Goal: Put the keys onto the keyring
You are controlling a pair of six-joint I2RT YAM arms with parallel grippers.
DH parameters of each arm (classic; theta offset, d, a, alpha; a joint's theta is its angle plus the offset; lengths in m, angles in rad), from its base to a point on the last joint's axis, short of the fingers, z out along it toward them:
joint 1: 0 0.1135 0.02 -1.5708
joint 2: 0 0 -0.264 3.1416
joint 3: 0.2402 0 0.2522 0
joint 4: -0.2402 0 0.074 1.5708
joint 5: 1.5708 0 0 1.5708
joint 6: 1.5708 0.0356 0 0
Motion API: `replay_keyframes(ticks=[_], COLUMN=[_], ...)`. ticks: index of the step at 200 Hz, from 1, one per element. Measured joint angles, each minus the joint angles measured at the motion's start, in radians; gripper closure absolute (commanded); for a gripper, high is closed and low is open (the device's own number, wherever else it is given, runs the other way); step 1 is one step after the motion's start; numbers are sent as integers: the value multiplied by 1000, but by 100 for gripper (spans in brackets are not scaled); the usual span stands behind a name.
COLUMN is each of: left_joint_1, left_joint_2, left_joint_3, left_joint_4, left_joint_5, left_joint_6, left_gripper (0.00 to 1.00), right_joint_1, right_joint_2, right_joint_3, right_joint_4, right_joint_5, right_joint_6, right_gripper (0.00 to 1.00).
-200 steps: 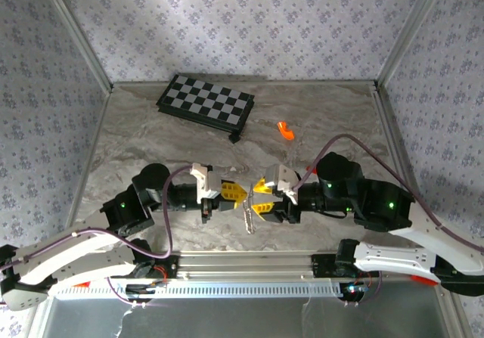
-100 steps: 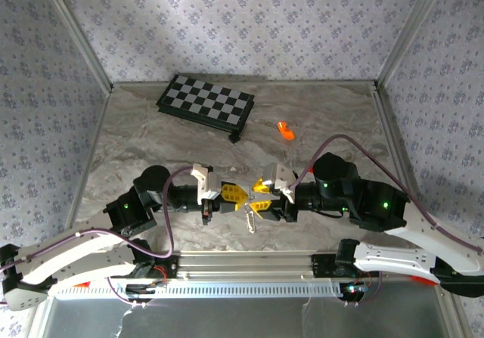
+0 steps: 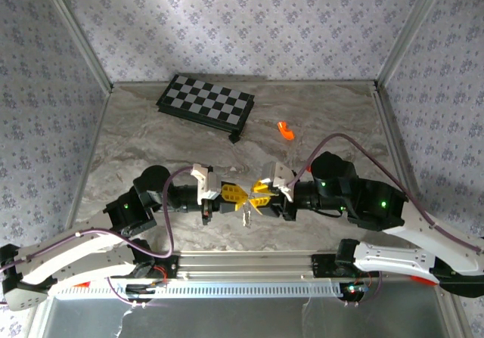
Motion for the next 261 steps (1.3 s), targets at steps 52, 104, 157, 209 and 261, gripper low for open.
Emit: replay_keyframes(ticks=[52, 104, 157, 209, 261], left_joint_1=[0, 0, 0, 0, 0], left_joint_2=[0, -3, -13, 10, 15], left_joint_3=[0, 0, 0, 0, 0], left_joint_4=[-1, -1, 1, 10, 17], left_joint_5=[-1, -13, -23, -22, -16], left_joint_6=[0, -2, -3, -7, -16], left_gripper=[100, 70, 70, 75, 90], right_joint_1=[-7, -25, -33, -38, -46], right_joint_2=[9, 0, -50, -50, -48], right_joint_3=[0, -6, -61, -80, -88], right_joint_4=[-6, -2, 52, 108, 130], right_joint_5=[-20, -39, -61, -87, -94], right_joint_6=[7, 5, -4, -23, -31], right_gripper=[100, 100, 100, 100, 100])
